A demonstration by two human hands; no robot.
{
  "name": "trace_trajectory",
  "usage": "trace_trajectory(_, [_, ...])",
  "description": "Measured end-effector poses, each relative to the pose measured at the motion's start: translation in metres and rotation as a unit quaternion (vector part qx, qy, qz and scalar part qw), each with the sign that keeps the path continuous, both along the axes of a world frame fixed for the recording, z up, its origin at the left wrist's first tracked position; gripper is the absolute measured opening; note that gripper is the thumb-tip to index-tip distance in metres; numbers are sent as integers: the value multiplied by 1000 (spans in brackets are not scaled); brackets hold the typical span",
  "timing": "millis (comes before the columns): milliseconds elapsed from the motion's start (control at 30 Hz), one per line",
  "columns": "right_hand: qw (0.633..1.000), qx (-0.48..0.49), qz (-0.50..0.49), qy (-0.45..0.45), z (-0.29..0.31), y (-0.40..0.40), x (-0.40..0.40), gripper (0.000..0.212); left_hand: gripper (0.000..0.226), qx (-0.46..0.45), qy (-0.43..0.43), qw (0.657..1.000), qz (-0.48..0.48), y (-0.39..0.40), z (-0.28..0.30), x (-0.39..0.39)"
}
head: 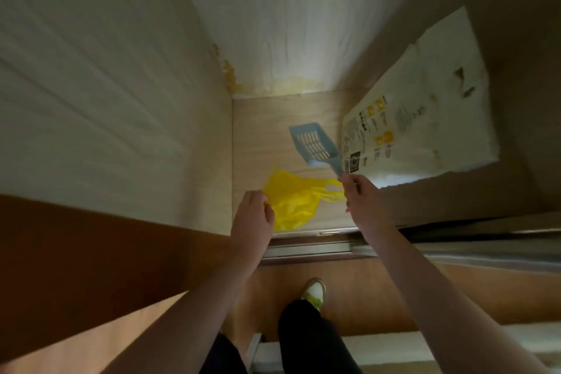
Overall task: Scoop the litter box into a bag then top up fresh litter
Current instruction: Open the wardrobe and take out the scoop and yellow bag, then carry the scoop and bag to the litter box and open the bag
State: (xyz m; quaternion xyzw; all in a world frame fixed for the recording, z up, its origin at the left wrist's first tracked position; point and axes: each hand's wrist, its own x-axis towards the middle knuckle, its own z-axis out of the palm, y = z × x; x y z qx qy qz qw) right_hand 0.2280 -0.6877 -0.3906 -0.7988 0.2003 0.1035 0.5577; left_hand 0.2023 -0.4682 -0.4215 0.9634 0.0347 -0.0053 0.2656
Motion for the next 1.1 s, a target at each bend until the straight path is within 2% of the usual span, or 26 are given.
trace_trajectory(100, [996,84,-23,21,30,0,-25,23,9,-66,-17,998,1,-4,27,-13])
trace_trajectory(233, [988,151,-39,17,56,1,-51,22,13,-137,-39,990,9,-12,61,-24])
trace_trajectory(300, [986,160,-52,1,68,-1,-63,22,17,-178,-38,983,13,-17,79,-27])
trace_trajectory(400, [984,167,-60,-31,85,-2,-78,21,11,-216,-19,976,30,-23,100,-31])
trace_trajectory(533, [980,171,-93,-44,98,5,-97,20,11,-259,-46,965,4,-26,115,-38])
trace_trajectory(633, [979,154,-127,-41,109,17,-111,21,15,-286,-59,954,-69,-20,118,-44])
trace_trajectory(800, [976,85,-194,-38,134,57,-141,27,9,-268,-103,933,-215,-3,130,-61])
trace_trajectory(933, [956,93,-272,-49,145,99,-166,34,9,-260,-174,888,-335,23,145,-78])
trace_trajectory(1033, [950,85,-294,-64,152,134,-185,45,7,-234,-208,855,-413,52,153,-92])
trace_trajectory(1100, [941,88,-313,-95,156,156,-197,38,3,-227,-229,830,-456,72,158,-101])
